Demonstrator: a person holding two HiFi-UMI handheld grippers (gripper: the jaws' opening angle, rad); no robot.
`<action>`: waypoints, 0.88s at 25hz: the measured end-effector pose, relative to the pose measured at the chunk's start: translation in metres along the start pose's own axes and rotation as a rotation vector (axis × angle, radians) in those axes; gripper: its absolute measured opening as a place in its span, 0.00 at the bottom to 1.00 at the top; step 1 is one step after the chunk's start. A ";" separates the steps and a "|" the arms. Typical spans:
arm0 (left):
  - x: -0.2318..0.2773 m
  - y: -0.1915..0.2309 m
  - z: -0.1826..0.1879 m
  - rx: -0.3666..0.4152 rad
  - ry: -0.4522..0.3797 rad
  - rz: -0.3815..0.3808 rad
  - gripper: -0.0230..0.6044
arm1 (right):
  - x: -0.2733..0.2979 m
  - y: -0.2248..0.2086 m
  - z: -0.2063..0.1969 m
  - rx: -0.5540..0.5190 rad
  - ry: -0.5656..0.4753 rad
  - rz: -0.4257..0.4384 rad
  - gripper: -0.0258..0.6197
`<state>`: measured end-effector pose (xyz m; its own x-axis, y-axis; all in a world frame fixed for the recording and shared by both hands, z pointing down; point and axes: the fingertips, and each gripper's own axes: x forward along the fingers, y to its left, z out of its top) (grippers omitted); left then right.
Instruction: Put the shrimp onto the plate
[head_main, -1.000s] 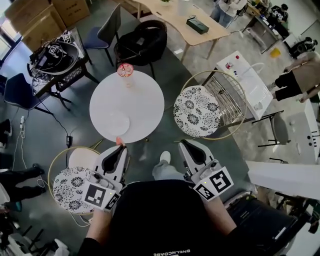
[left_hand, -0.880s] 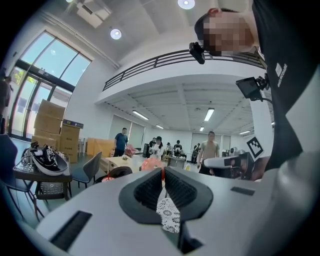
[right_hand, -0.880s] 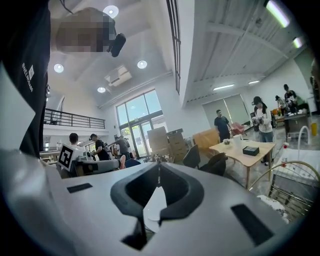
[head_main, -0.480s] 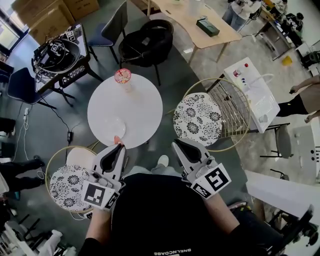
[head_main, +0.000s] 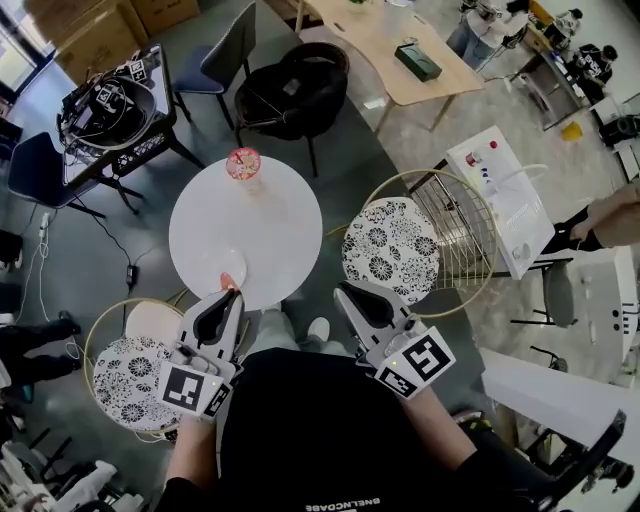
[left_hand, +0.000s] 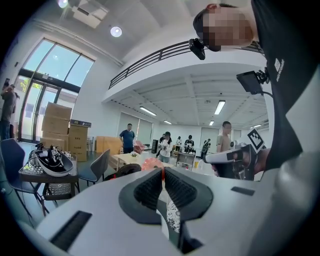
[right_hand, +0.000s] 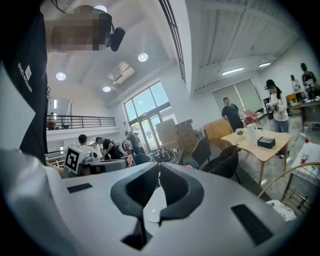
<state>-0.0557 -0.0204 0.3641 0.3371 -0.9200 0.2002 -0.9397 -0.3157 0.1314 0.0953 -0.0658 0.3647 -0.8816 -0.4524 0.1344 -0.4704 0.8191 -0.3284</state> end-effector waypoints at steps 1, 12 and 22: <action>0.002 0.005 -0.002 0.002 0.005 -0.002 0.07 | 0.005 -0.002 0.000 0.003 0.003 -0.002 0.07; 0.024 0.056 -0.034 -0.009 0.076 -0.032 0.07 | 0.045 -0.009 0.007 -0.037 0.045 -0.032 0.07; 0.036 0.096 -0.092 -0.052 0.187 -0.048 0.07 | 0.071 -0.015 0.002 -0.052 0.108 -0.069 0.08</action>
<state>-0.1285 -0.0626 0.4732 0.3907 -0.8435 0.3686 -0.9197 -0.3413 0.1939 0.0398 -0.1106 0.3776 -0.8448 -0.4701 0.2556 -0.5290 0.8058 -0.2662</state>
